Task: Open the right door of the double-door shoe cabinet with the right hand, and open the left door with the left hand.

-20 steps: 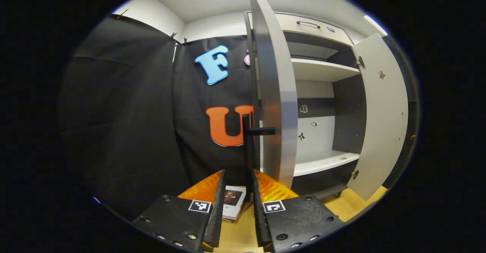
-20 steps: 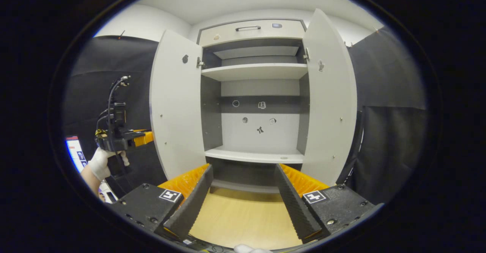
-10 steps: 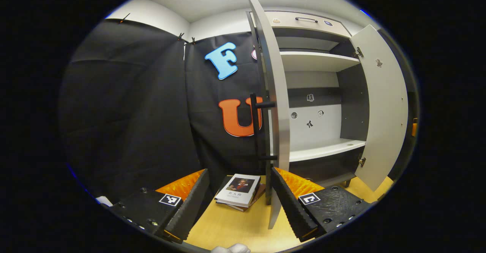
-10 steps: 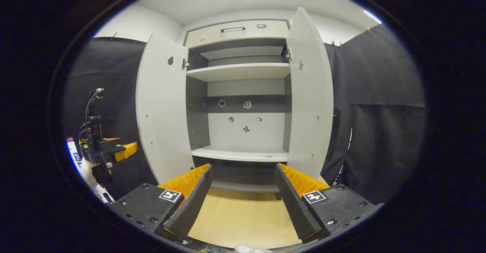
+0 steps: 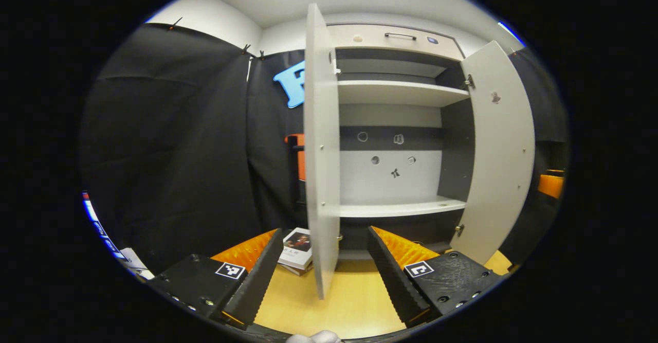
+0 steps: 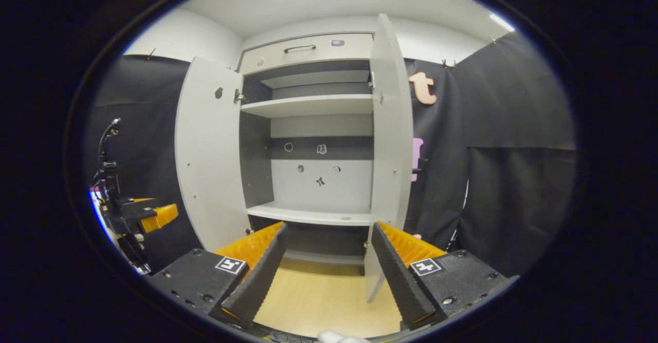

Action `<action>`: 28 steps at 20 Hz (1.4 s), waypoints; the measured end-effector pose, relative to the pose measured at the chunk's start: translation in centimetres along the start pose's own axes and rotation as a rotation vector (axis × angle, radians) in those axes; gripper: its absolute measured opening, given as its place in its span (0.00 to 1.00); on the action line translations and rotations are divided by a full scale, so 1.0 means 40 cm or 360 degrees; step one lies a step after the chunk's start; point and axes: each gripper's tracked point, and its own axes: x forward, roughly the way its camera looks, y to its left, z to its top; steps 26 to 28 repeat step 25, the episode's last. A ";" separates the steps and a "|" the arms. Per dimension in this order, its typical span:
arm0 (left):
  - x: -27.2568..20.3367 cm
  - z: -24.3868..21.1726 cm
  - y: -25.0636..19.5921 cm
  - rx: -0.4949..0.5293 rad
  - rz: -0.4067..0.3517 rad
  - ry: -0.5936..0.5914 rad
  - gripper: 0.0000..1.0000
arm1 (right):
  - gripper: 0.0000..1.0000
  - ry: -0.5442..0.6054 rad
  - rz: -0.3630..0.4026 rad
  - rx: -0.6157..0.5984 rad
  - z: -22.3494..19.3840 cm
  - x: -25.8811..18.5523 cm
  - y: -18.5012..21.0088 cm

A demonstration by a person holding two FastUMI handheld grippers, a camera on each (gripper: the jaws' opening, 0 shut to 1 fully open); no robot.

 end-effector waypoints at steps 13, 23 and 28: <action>-0.189 0.162 -0.241 0.0087 -0.0102 -0.0184 0.96 | 1.00 -0.0094 -0.0100 0.0028 0.057 -0.081 -0.125; -0.189 0.180 -0.235 0.0070 -0.0097 -0.0202 0.96 | 1.00 -0.0106 -0.0105 0.0021 0.061 -0.087 -0.118; -0.182 0.182 -0.232 0.0071 -0.0105 -0.0203 0.96 | 1.00 -0.0107 -0.0108 0.0022 0.062 -0.085 -0.116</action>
